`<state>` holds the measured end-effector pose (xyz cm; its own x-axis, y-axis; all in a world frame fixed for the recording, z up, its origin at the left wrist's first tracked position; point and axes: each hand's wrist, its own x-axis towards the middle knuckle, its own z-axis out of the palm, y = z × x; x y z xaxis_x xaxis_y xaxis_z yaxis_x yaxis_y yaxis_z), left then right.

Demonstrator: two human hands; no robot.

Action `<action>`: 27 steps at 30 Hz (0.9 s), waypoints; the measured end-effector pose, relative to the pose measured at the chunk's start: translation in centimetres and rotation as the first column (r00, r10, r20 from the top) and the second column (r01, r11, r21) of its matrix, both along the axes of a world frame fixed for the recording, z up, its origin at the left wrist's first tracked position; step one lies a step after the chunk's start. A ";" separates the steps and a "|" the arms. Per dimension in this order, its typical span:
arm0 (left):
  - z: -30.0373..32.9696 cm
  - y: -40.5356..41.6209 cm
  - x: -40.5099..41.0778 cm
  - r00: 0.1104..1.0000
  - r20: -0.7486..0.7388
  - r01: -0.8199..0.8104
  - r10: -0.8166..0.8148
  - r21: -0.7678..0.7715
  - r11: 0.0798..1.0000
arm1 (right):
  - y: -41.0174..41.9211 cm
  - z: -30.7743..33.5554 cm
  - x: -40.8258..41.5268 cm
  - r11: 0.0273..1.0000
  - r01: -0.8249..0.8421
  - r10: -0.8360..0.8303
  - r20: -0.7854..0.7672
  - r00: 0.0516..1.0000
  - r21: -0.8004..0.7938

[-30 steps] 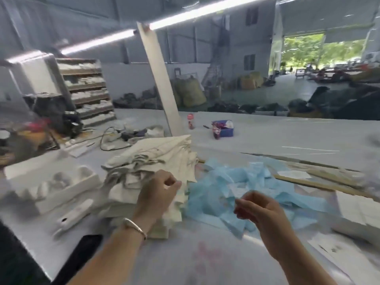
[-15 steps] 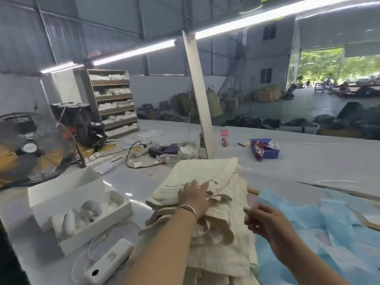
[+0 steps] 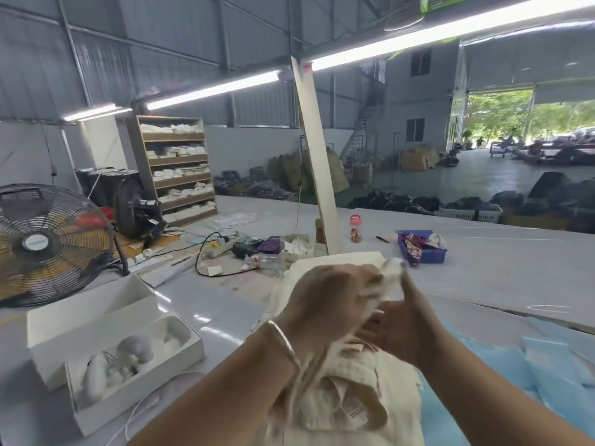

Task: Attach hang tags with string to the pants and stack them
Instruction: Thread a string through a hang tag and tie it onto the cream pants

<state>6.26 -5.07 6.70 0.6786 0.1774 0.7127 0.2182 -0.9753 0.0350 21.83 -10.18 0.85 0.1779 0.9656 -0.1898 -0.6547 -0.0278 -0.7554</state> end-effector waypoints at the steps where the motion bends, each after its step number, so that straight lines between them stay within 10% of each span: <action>1: 0.3 -1.7 -0.4 0.993 -0.035 0.113 -0.111 0.054 0.992 | 0.0 0.7 0.6 0.998 -0.001 0.006 -0.076 0.997 0.068; 5: -1.7 -4.2 -2.5 0.767 -0.465 0.217 -0.441 -0.459 0.861 | 0.6 0.1 1.8 0.964 0.225 -0.191 0.223 0.956 -0.140; 7: -3.6 -2.3 -3.5 0.802 -0.407 0.069 -0.436 -0.663 0.746 | -0.2 -1.5 1.4 0.945 0.222 -0.147 0.293 0.945 -0.240; 9: -5.4 1.2 -4.2 0.952 -0.301 -0.171 -0.052 -0.665 0.727 | -0.7 -2.1 0.9 0.936 0.242 -0.167 0.285 0.944 -0.256; 13: -8.6 5.7 -5.9 0.783 -0.364 -0.596 0.505 -0.672 0.439 | -2.8 -0.9 0.0 0.963 0.245 -0.206 0.275 0.939 -0.112; 17: -7.2 6.4 -7.7 0.889 -0.126 -0.111 0.439 -0.992 -0.060 | -4.8 0.8 -0.2 0.986 0.155 -0.168 0.346 0.923 0.064; 20: -5.9 5.1 -8.3 0.974 0.078 0.164 0.213 -0.891 -0.424 | -6.8 1.6 0.0 0.987 0.095 -0.137 0.361 0.922 0.133; 23: -6.9 3.5 -7.8 0.961 0.182 0.255 0.210 -0.878 -0.405 | -9.6 2.1 0.0 0.986 -0.006 -0.046 0.307 0.951 0.165; 27: -7.4 0.5 -6.4 0.917 0.221 0.271 0.333 -0.956 -0.114 | -14.2 1.9 0.1 0.956 -0.118 0.034 0.298 0.954 0.268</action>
<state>-0.10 -4.53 -0.69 0.4617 0.8727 -0.1587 -0.0749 0.2166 0.9734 21.96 -24.41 2.75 0.1086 0.9845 0.1377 -0.4129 0.1707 -0.8947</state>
